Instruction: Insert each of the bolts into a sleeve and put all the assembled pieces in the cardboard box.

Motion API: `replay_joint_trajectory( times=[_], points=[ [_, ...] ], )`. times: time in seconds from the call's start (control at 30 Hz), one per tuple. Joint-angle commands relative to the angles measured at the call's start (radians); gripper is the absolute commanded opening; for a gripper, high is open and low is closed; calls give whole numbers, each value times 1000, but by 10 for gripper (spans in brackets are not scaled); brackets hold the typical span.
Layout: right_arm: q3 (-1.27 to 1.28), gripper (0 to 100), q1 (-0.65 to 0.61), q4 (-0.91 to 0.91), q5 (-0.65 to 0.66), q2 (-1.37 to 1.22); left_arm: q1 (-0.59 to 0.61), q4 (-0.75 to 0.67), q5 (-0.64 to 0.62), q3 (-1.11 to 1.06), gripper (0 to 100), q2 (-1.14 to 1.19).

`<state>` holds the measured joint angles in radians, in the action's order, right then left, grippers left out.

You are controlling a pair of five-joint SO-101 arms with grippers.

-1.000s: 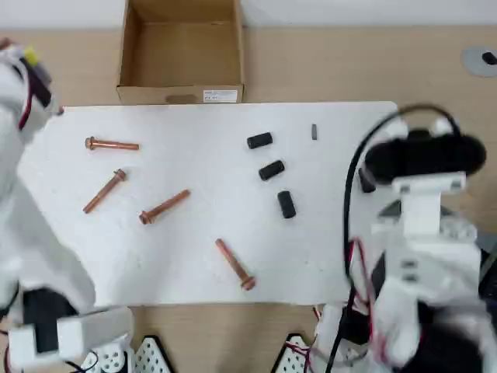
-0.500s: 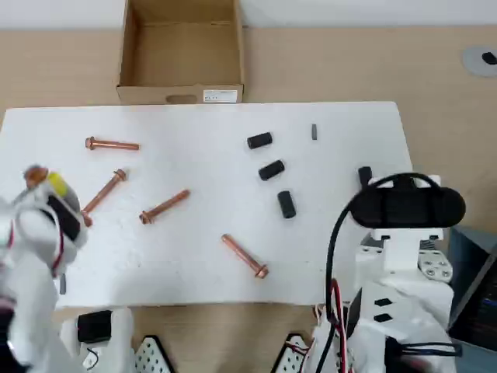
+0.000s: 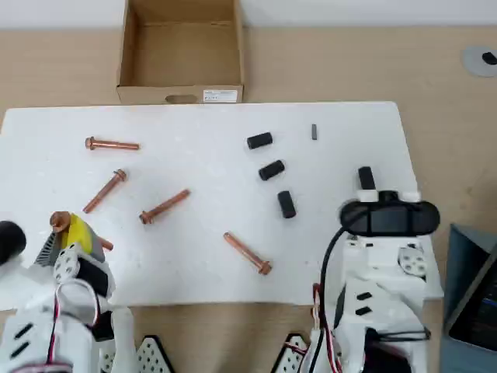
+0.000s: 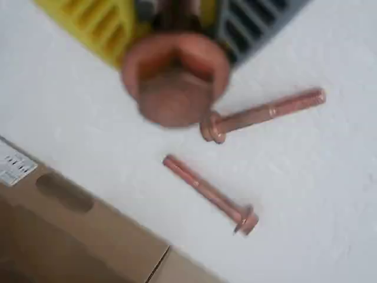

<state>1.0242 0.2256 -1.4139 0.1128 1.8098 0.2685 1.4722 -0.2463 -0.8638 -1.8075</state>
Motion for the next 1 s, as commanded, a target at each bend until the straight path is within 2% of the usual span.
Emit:
replay_joint_trajectory(
  times=[0.0,0.17,0.3,0.57,0.97],
  points=[
    [65,9,-117,78,-40,38,0,-38,-32,-40,1,-10],
    [165,9,-306,201,-77,41,-2,-106,-146,-129,1,-16],
    [226,9,-437,284,-77,41,-18,-209,-155,-186,1,-16],
    [283,12,-636,330,-71,41,-322,-318,-180,-195,1,-16],
    [278,10,-934,350,-75,41,-586,-465,-209,-196,1,-15]
  ],
)
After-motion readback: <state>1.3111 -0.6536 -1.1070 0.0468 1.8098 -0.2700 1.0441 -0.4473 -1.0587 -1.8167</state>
